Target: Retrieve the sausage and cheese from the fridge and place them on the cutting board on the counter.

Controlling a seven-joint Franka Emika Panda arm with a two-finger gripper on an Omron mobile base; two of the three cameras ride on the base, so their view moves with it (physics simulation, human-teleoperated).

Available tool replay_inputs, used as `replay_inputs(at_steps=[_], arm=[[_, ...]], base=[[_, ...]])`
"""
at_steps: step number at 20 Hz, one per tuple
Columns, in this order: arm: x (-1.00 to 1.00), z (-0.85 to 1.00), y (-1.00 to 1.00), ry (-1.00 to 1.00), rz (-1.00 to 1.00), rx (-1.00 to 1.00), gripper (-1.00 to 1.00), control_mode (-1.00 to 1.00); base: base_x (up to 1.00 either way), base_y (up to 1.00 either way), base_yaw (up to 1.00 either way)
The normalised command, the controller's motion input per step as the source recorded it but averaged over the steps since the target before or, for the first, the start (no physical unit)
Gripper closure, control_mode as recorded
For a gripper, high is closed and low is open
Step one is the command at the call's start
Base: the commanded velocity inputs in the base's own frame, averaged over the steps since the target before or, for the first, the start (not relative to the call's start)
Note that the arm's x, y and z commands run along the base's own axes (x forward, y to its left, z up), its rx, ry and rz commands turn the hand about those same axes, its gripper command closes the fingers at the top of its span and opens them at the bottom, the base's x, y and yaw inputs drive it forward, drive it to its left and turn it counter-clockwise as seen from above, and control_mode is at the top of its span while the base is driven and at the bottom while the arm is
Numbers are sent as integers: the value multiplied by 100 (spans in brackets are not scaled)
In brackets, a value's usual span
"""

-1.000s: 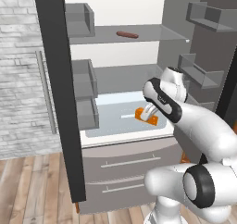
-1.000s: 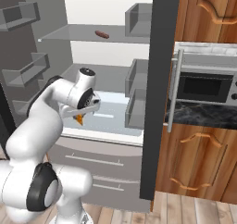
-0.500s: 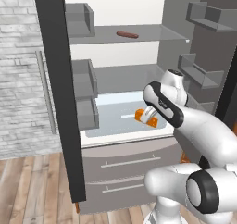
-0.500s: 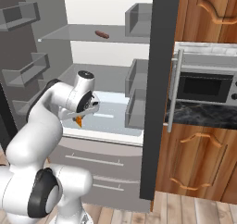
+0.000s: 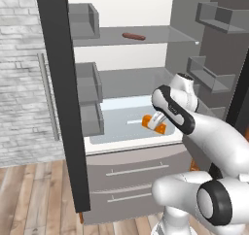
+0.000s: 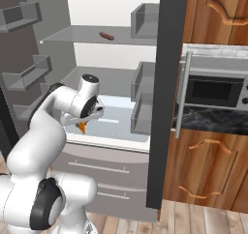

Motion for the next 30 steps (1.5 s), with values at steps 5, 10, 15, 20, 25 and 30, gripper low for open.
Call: replay_inputs(at_steps=[5, 10, 15, 20, 25, 30], arm=[[-65, -8, 0, 1, 0, 6, 100, -100], [-54, -9, 0, 0, 0, 5, 100, -100], [-5, 0, 0, 2, 1, 0, 100, -100], [0, 0, 0, 0, 0, 0, 100, -100], [0, 0, 0, 0, 0, 0, 100, -100], [0, 0, 0, 0, 0, 0, 100, 100]], base=[[0, 0, 0], [0, 0, 0], [0, 0, 0], [0, 0, 0], [0, 0, 0], [0, 0, 0]])
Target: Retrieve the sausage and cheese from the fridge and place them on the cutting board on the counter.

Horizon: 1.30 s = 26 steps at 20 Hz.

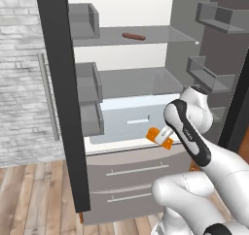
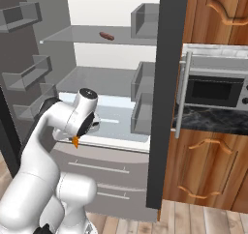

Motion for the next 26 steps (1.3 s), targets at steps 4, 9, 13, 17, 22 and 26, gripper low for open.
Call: replay_inputs(at_steps=[4, 9, 13, 17, 22, 26], arm=[[0, 0, 0, 0, 0, 0, 100, 100], [0, 0, 0, 0, 0, 0, 100, 100], [0, 0, 0, 0, 0, 0, 100, 100], [0, 0, 0, 0, 0, 0, 100, 100], [0, 0, 0, 0, 0, 0, 100, 100], [0, 0, 0, 0, 0, 0, 100, 100]], base=[[-7, 0, 0], [-78, -1, -20], [-93, 0, -10], [-84, 7, -8], [-35, 12, -63], [0, 11, -97]])
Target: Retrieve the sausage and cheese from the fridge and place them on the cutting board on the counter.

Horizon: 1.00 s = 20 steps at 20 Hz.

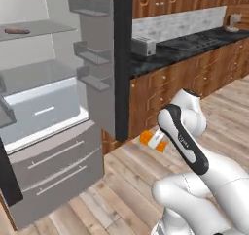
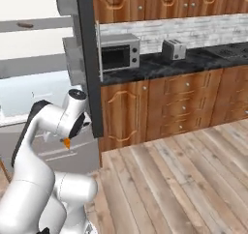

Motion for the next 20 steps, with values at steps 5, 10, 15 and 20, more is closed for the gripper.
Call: replay_inputs(at_steps=[5, 10, 15, 20], arm=[[0, 0, 0, 0, 0, 0, 100, 100], [0, 0, 0, 0, 0, 0, 100, 100], [0, 0, 0, 0, 0, 0, 100, 100], [0, 0, 0, 0, 0, 0, 100, 100]], base=[[0, 10, -97], [0, 8, -99], [2, 9, -97], [9, 13, -92]])
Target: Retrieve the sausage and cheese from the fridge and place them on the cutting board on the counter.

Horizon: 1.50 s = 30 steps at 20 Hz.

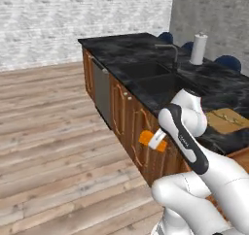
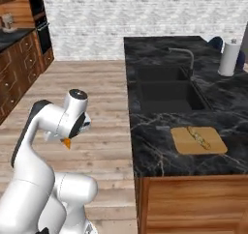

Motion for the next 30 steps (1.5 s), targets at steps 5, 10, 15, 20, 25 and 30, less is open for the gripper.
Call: replay_inputs(at_steps=[5, 10, 15, 20, 25, 30], arm=[[0, 0, 0, 0, 0, 0, 100, 100], [0, 0, 0, 0, 0, 0, 100, 100], [0, 0, 0, 0, 0, 0, 100, 100], [0, 0, 0, 0, 0, 0, 100, 100], [0, 0, 0, 0, 0, 0, 100, 100], [0, 0, 0, 0, 0, 0, 100, 100]], base=[[18, 17, -84], [21, -2, -61], [31, -17, -43], [53, 15, -42], [55, 15, -19], [41, 14, -3]])
